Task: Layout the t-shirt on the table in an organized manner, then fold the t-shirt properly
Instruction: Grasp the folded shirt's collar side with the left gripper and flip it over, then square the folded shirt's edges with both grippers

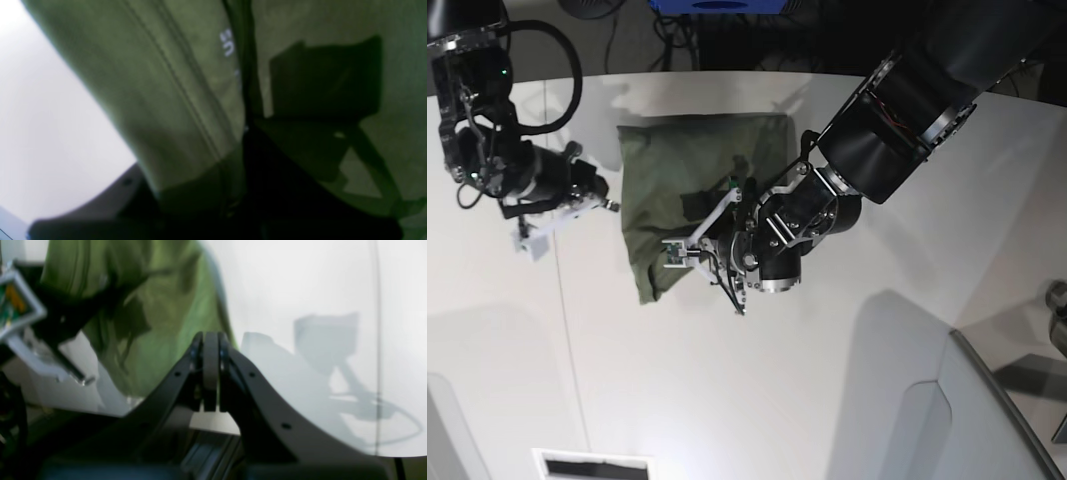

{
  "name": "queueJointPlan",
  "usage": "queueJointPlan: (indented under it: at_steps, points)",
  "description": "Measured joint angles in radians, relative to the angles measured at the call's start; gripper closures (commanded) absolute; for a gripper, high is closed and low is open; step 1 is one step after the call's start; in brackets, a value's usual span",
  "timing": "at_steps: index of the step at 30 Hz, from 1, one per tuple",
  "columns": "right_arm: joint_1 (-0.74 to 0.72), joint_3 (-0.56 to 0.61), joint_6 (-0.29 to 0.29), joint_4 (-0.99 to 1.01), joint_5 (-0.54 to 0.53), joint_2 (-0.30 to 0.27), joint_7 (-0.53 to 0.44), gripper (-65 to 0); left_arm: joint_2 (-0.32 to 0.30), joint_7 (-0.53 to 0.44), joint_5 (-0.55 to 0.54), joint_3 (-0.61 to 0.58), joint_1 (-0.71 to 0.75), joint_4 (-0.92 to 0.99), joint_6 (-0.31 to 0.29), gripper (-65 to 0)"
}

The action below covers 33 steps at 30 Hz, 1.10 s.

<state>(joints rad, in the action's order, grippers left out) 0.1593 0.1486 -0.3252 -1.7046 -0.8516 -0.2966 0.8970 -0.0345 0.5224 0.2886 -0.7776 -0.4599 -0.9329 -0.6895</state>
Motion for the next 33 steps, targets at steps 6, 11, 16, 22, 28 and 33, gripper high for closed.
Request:
queueJointPlan:
  at_steps: [6,11,16,22,28,33]
  points:
    - [-0.040,0.116,0.008,0.013,-0.011,0.057,0.008,0.0,0.012,0.005,0.000,0.000,-0.011,0.010,-0.003,0.0]
    - [-0.072,0.143,0.040,0.142,0.002,0.089,-0.026,0.0,0.019,0.004,0.003,-0.001,-0.010,0.008,-0.003,0.0]
    - [-0.065,0.143,0.124,0.206,-0.008,0.100,-0.064,0.0,0.036,0.008,0.014,-0.023,-0.009,0.008,-0.003,0.0]
    - [-0.047,0.139,0.124,0.206,-0.008,0.099,-0.065,0.0,0.036,-0.056,0.018,-0.090,-0.014,0.012,0.001,0.0]
    - [-0.035,0.138,0.090,0.178,-0.007,0.098,-0.064,0.0,0.036,-0.059,0.014,-0.086,-0.014,0.013,0.001,0.0]
    - [-0.020,0.138,0.072,0.163,-0.008,0.096,-0.061,0.0,0.029,-0.061,0.010,-0.085,-0.014,0.013,0.001,0.0]
